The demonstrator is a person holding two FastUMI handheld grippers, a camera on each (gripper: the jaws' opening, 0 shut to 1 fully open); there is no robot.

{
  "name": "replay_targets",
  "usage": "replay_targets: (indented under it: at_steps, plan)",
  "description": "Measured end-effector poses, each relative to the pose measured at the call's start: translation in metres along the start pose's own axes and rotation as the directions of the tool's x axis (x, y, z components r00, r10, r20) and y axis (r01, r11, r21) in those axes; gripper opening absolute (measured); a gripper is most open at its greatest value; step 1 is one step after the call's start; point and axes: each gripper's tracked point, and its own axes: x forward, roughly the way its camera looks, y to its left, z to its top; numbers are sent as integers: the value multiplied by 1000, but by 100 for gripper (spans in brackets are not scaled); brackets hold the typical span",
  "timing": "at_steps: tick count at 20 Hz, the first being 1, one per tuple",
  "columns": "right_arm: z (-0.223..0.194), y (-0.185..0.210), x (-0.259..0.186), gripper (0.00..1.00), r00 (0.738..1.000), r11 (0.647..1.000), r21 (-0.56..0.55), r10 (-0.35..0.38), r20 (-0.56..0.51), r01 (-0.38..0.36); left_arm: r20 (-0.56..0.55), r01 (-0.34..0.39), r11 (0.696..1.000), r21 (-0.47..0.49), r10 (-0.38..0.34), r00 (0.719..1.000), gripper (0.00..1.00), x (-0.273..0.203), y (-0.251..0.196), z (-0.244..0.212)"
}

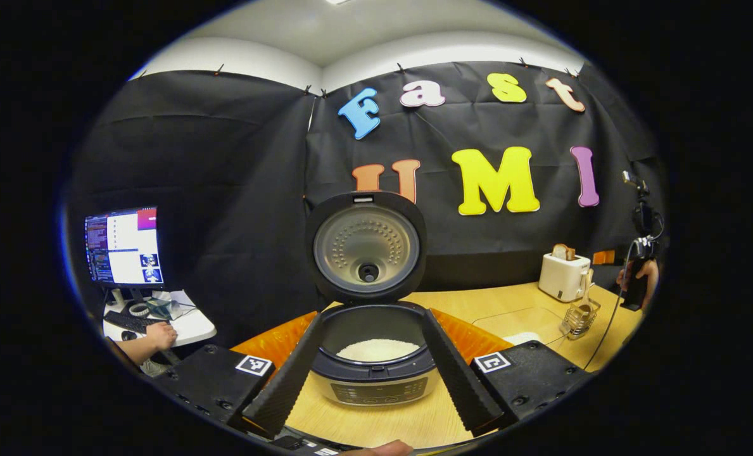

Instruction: Close the left gripper, press the button to open the rice cooker; take a wooden spoon from the chopstick holder with the right hand, scoop a spoonful of rice and pour it into the rice cooker, then put the wooden spoon back into the chopstick holder.

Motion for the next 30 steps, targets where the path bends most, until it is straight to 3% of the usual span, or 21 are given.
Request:
replay_targets:
  at_steps: [7, 11, 18, 23, 24, 27, 30]
  plan:
    - [-12, -11, -45, 93, 999, 999, -14, 47, 10, -46, -43, 40, 999, -3, -40, 998, 99, 32, -2, 23]
    - [-22, -7, -67, 93, 997, 995, -59, 79, 12, -79, 4, 36, 999, -31, -36, 999, 99, 47, 6, 68]
    - [-42, 12, -97, 93, 984, 980, -94, 176, 11, -174, 71, 61, 980, -190, -48, 996, 99, 80, 29, 135]
    - [-55, 22, -100, 94, 975, 971, -87, 223, -17, -224, 100, 57, 960, -274, -31, 995, 100, 128, 43, 159]
    - [-58, 23, -99, 94, 973, 970, -85, 228, -23, -229, 105, 46, 958, -283, -17, 994, 96, 139, 46, 161]
    - [-63, 23, -100, 93, 970, 967, -79, 240, -29, -241, 126, 0, 968, -251, 32, 992, 100, 165, 56, 170]
    - [-64, 22, -97, 93, 970, 966, -83, 243, -24, -244, 180, -35, 987, -154, 63, 982, 96, 183, 58, 188]
